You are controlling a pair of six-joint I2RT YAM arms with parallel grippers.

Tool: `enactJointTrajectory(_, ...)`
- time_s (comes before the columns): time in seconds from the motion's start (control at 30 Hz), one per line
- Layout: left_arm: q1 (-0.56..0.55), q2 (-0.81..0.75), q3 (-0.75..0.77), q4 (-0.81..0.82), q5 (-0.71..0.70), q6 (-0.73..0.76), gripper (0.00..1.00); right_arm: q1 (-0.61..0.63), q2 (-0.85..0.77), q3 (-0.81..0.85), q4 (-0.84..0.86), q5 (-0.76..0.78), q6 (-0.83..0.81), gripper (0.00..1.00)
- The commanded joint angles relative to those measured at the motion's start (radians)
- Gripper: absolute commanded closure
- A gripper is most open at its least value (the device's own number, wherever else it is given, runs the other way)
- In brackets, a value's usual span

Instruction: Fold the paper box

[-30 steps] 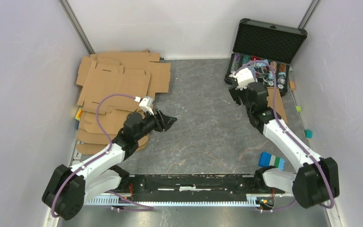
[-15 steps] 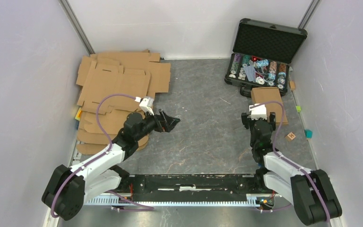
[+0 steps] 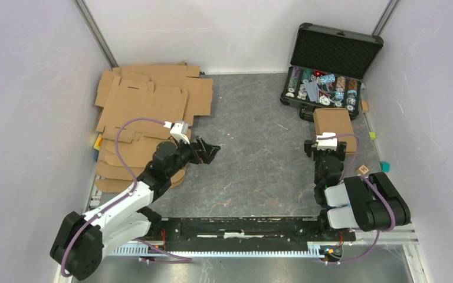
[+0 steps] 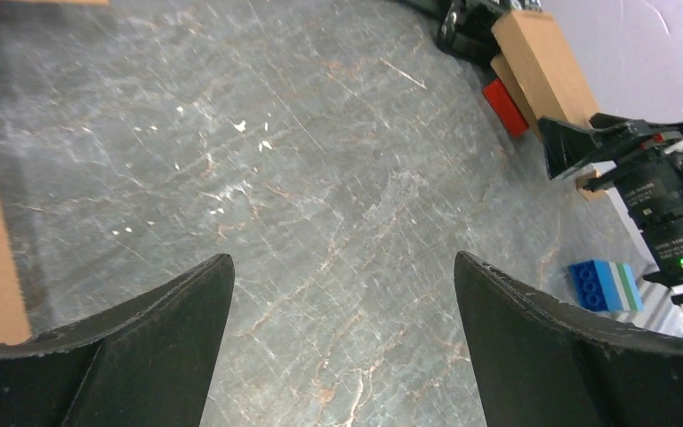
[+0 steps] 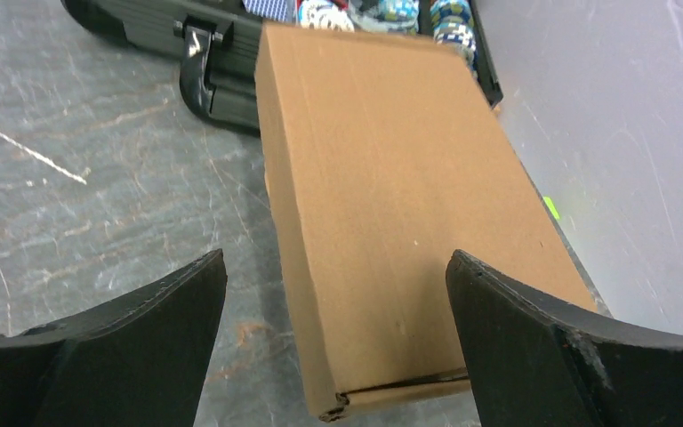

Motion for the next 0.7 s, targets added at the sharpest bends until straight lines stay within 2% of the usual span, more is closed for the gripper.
enactJointTrajectory(0.0, -0.003, -0.069, -0.02, 0.038, -0.114, 0.094, 0.0, -0.003, 0.004, -0.135, 0.192, 0.049, 0.035, 0.02)
enactJointTrajectory(0.43, -0.003, -0.223, -0.114, 0.089, -0.499, 0.351, 0.0, -0.004, 0.015, -0.118, 0.176, 0.049, 0.032, 0.02)
enactJointTrajectory(0.67, 0.015, -0.176, -0.194, 0.287, -0.664, 0.652, 0.0, -0.003, 0.015, -0.118, 0.175, 0.048, 0.032, 0.02)
